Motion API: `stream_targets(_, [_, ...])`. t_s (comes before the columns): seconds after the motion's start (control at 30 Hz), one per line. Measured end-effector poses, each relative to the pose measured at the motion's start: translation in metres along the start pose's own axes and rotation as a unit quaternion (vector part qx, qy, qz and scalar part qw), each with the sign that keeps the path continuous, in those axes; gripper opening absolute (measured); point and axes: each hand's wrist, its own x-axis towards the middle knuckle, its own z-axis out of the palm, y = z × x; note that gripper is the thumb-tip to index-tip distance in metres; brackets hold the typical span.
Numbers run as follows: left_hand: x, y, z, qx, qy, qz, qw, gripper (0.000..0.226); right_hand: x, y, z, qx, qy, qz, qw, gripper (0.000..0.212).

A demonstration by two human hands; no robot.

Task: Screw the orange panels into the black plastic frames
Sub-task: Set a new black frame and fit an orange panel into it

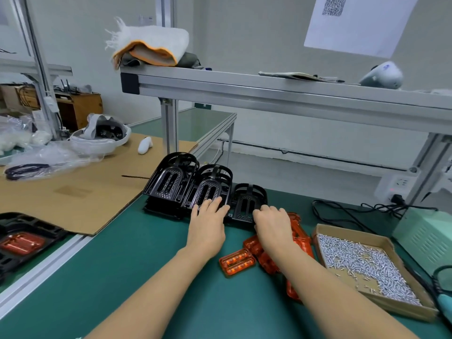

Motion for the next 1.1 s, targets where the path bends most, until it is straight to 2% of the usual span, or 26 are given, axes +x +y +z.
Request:
stream_targets(0.27, [0.0, 0.001, -0.002, 0.002, -0.01, -0.003, 1.0, 0.056, -0.009, 0.013, -0.002, 0.021, 0.041, -0.048, 0.998, 0.017])
stream_targets(0.37, [-0.002, 0.003, -0.005, 0.001, -0.011, -0.005, 1.0, 0.056, -0.018, 0.025, -0.016, 0.026, 0.118, -0.049, 0.991, 0.014])
stream_targets(0.4, [-0.003, 0.004, -0.006, -0.004, -0.003, -0.003, 1.0, 0.055, -0.021, 0.03, -0.02, 0.062, 0.151, -0.04, 0.986, 0.013])
stream_targets(0.47, [-0.005, 0.007, -0.009, -0.04, 0.028, 0.004, 0.999, 0.056, -0.031, 0.039, -0.033, 0.201, 0.181, -0.002, 0.963, 0.005])
stream_targets(0.53, [-0.01, 0.016, -0.013, -0.143, 0.054, -0.003, 0.988, 0.059, -0.043, 0.049, -0.047, 0.38, 0.201, 0.08, 0.9, 0.005])
stream_targets(0.6, [-0.017, 0.027, -0.02, -0.321, 0.054, -0.051, 0.944, 0.065, -0.058, 0.054, -0.062, 0.561, 0.163, 0.162, 0.795, 0.009])
stream_targets(0.67, [-0.024, 0.038, -0.028, -0.495, 0.032, -0.126, 0.859, 0.07, -0.077, 0.056, -0.073, 0.711, 0.09, 0.202, 0.667, 0.007])
stream_targets(0.73, [-0.03, 0.045, -0.034, -0.611, 0.006, -0.189, 0.769, 0.075, -0.098, 0.056, -0.079, 0.792, 0.023, 0.22, 0.569, 0.004])
stream_targets(0.8, [-0.036, 0.049, -0.039, -0.684, -0.018, -0.224, 0.694, 0.08, -0.12, 0.055, -0.08, 0.832, -0.032, 0.229, 0.504, 0.011])
stream_targets(0.83, [-0.04, 0.049, -0.041, -0.707, -0.024, -0.233, 0.668, 0.081, -0.13, 0.055, -0.079, 0.844, -0.057, 0.232, 0.481, 0.015])
stream_targets(0.87, [-0.045, 0.049, -0.042, -0.716, -0.027, -0.236, 0.656, 0.081, -0.141, 0.054, -0.078, 0.85, -0.081, 0.235, 0.465, 0.018])
stream_targets(0.9, [-0.05, 0.049, -0.043, -0.711, -0.027, -0.239, 0.66, 0.077, -0.151, 0.053, -0.077, 0.85, -0.102, 0.24, 0.457, 0.019])
stream_targets(1.0, [-0.067, 0.047, -0.04, -0.659, -0.029, -0.237, 0.713, 0.054, -0.175, 0.052, -0.074, 0.834, -0.158, 0.265, 0.457, 0.015])
stream_targets(1.03, [-0.074, 0.046, -0.04, -0.648, -0.035, -0.238, 0.722, 0.045, -0.182, 0.052, -0.074, 0.821, -0.176, 0.27, 0.471, 0.015])
stream_targets(1.1, [-0.087, 0.045, -0.038, -0.635, -0.056, -0.243, 0.731, 0.033, -0.191, 0.056, -0.075, 0.775, -0.207, 0.272, 0.531, 0.011])
